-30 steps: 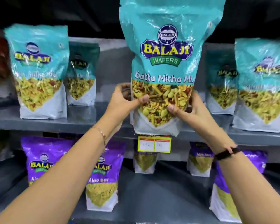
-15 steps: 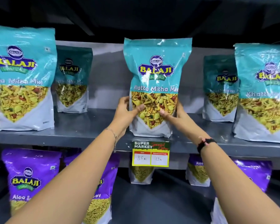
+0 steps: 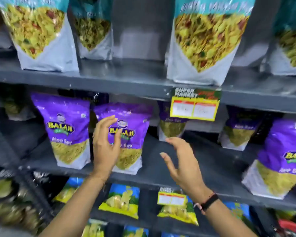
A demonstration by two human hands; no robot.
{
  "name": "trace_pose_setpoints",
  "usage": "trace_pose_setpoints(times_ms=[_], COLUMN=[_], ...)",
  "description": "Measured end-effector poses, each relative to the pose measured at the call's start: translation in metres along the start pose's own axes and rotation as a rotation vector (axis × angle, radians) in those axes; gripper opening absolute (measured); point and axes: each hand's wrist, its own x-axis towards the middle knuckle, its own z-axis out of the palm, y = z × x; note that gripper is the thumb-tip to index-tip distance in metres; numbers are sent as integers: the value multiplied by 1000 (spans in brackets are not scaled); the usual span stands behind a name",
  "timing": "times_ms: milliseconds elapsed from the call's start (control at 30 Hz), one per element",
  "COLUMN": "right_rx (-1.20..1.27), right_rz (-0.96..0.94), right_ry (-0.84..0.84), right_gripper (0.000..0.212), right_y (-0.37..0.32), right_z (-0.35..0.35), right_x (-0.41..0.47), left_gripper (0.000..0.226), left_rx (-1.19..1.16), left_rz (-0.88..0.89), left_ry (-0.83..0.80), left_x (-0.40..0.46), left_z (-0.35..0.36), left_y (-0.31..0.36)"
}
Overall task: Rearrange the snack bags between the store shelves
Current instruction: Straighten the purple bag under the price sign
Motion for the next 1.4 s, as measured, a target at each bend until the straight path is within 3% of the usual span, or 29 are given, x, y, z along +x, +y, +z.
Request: trace_pose_setpoints(times_ms=[100,267,433,633,900,1167,1400], right_rx=[-10,137,229,233,160,99,136], right_rz=[209,499,664,705,686,789,776], right_ry=[-198,-444,-532,-429,-378,-370,-361], right_gripper=[50,84,97,57,55,50,52], right_y=[28,54,74,74,90,131,151], right_z=[49,109,149,167,124,48,24], right_x=[-14,-6,5,2,-10,-38,-51], left_gripper=[42,97,109,81,77,73,69], left_rx=[112,146,-31,-91,-104,-143,-140], left_rz=[-204,-499,-664,-741,-676,-573,-558], left_ry=[-169,-572,-808,-692,-638,-707,-752], left_x=[-30,-46,-41,-45,-60,-84,-93], left_z=[-5,5,14,28,58,116,139], left_y=[-54,-124,-164,-181,-141,-75,-54])
